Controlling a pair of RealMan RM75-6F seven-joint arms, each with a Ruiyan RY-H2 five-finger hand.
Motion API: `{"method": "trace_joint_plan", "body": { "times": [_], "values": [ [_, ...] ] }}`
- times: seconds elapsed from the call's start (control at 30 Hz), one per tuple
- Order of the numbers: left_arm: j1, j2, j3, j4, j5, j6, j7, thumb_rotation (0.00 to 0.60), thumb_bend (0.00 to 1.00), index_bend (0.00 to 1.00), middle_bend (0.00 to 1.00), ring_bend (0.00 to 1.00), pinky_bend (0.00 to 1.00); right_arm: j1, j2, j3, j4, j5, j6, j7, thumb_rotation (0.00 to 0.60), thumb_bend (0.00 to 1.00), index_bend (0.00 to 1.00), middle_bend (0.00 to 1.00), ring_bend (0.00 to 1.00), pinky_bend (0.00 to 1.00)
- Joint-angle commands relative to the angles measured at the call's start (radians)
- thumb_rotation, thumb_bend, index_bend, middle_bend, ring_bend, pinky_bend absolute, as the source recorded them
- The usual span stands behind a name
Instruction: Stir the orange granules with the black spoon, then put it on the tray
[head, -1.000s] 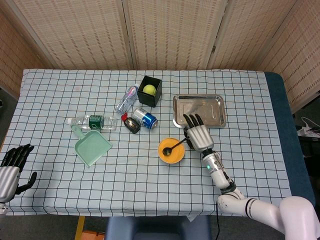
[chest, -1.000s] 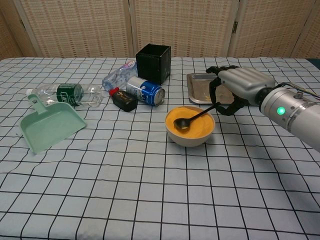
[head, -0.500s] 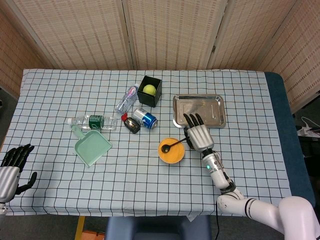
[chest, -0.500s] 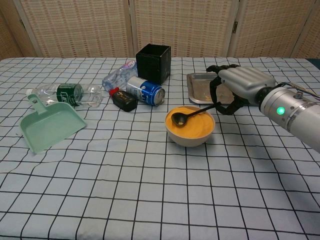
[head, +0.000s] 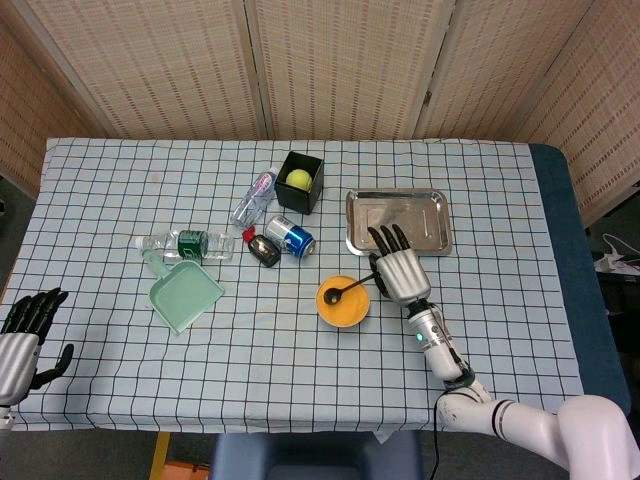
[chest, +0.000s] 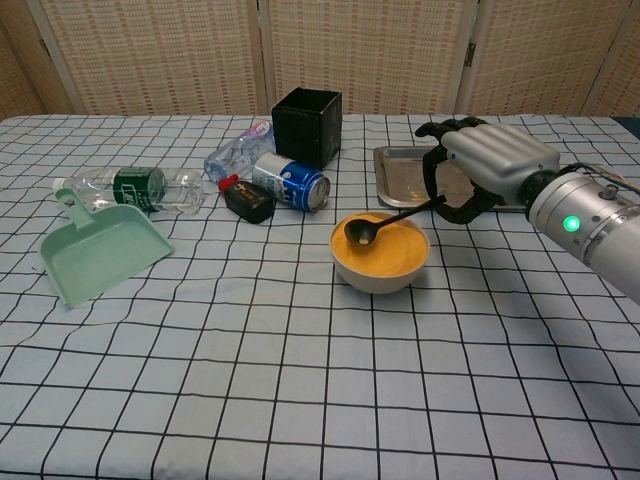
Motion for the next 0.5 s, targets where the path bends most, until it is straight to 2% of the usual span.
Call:
{"method": "trace_joint_plan", "body": {
  "times": [0.03,0.3,0.5],
  "values": [
    [0.0,0.0,0.0,0.0,0.0,0.0,0.001,0.6,0.45,0.0,0.01,0.0,0.05,-0.003,0.0,-0.015,0.021,-0.043,0.033,0.007,0.6,0.32,0.71,0.09,0.0,0.0],
    [-0.001,-0.001,0.001,-0.003,0.001,-0.002,0.005,0.6,0.45,0.0,0.01,0.0,0.05,-0.001,-0.002,-0.063,0.128,-0.195,0.165,-0.068,0.6,0.34,0.78,0.15,0.0,0.02],
    [-0.002,-0.001,0.003,-0.005,0.004,-0.004,0.007,0.6,0.45,0.0,0.01,0.0,0.05,0.007,-0.009,-0.069,0.197,-0.238,0.199,-0.128,0.6,0.34,0.8,0.18,0.0,0.03]
  ]
}}
